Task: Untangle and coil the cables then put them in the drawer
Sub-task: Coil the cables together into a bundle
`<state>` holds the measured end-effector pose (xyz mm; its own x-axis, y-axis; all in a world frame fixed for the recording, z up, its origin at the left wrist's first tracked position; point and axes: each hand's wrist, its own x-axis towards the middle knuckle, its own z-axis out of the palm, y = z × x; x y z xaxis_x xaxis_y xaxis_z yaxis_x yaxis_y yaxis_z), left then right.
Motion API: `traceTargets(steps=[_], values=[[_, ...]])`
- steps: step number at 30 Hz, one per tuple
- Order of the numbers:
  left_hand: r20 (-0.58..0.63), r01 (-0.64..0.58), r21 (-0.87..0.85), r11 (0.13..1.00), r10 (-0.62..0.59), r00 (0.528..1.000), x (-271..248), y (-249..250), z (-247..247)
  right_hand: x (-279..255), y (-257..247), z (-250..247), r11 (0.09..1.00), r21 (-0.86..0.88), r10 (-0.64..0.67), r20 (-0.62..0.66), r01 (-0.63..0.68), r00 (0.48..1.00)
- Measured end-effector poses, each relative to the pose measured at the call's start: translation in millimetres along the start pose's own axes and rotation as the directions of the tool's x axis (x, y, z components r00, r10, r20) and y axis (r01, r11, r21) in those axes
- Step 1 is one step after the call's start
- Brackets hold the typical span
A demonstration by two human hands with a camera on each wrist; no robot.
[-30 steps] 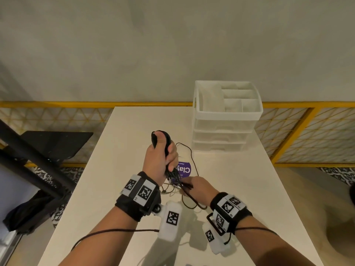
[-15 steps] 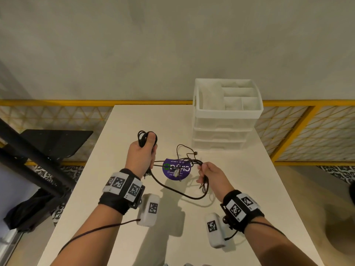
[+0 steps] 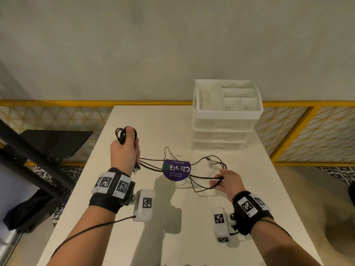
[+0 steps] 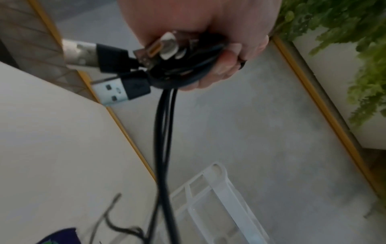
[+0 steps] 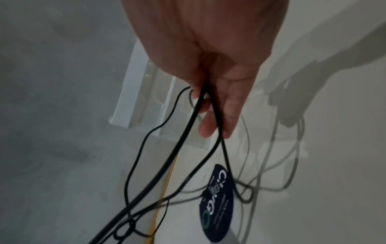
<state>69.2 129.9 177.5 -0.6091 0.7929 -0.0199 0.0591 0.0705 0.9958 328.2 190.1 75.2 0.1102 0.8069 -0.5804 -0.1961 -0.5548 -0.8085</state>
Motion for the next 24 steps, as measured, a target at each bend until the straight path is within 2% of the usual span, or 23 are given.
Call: traceTargets(steps=[5,6,8,9,10,11,13,15,17,21,24], values=[[0.097,-0.019,-0.052,0.998,0.024,0.995,-9.6,-1.7,10.2,7.1,10.8,0.4,0.977,-0.210,0.048,0.020,-0.043,0.999],[0.116,-0.024,-0.075,0.997,0.033,0.993,-10.6,-0.5,12.1,10.6,13.2,-1.3,0.945,-0.327,0.030,-0.005,-0.030,1.000],[0.147,-0.023,-0.141,0.990,0.044,0.988,-12.3,2.3,17.4,14.7,14.9,-4.9,0.800,-0.600,-0.048,-0.061,0.002,0.997],[0.163,-0.013,-0.187,0.982,0.044,0.986,-13.4,4.0,20.9,12.1,13.1,-3.8,0.738,-0.673,-0.111,-0.057,0.044,0.992],[0.182,0.006,-0.238,0.971,0.039,0.982,-14.5,5.6,24.9,5.0,9.2,0.1,0.723,-0.678,-0.184,-0.009,0.130,0.983],[0.203,0.034,-0.285,0.958,0.025,0.979,-15.7,7.5,29.2,-3.3,3.8,6.2,0.715,-0.648,-0.265,0.093,0.260,0.960],[0.251,0.099,-0.349,0.932,-0.009,0.968,-18.2,10.6,38.1,-23.5,-8.2,22.2,0.680,-0.510,-0.366,0.386,0.527,0.847],[0.306,0.154,-0.406,0.901,-0.025,0.952,-20.5,14.0,45.9,-43.9,-15.9,40.9,0.668,-0.376,-0.331,0.623,0.642,0.708],[0.354,0.212,-0.475,0.854,-0.035,0.935,-22.3,18.2,51.6,-56.0,-17.4,57.3,0.668,-0.313,-0.311,0.707,0.675,0.635],[0.422,0.321,-0.575,0.753,-0.064,0.905,-22.8,26.3,51.7,-56.7,-7.2,73.5,0.586,-0.304,-0.372,0.723,0.751,0.582],[0.414,0.325,-0.593,0.736,-0.067,0.908,-15.6,30.6,39.6,-46.7,-4.7,67.8,0.717,-0.250,-0.322,0.710,0.651,0.627]])
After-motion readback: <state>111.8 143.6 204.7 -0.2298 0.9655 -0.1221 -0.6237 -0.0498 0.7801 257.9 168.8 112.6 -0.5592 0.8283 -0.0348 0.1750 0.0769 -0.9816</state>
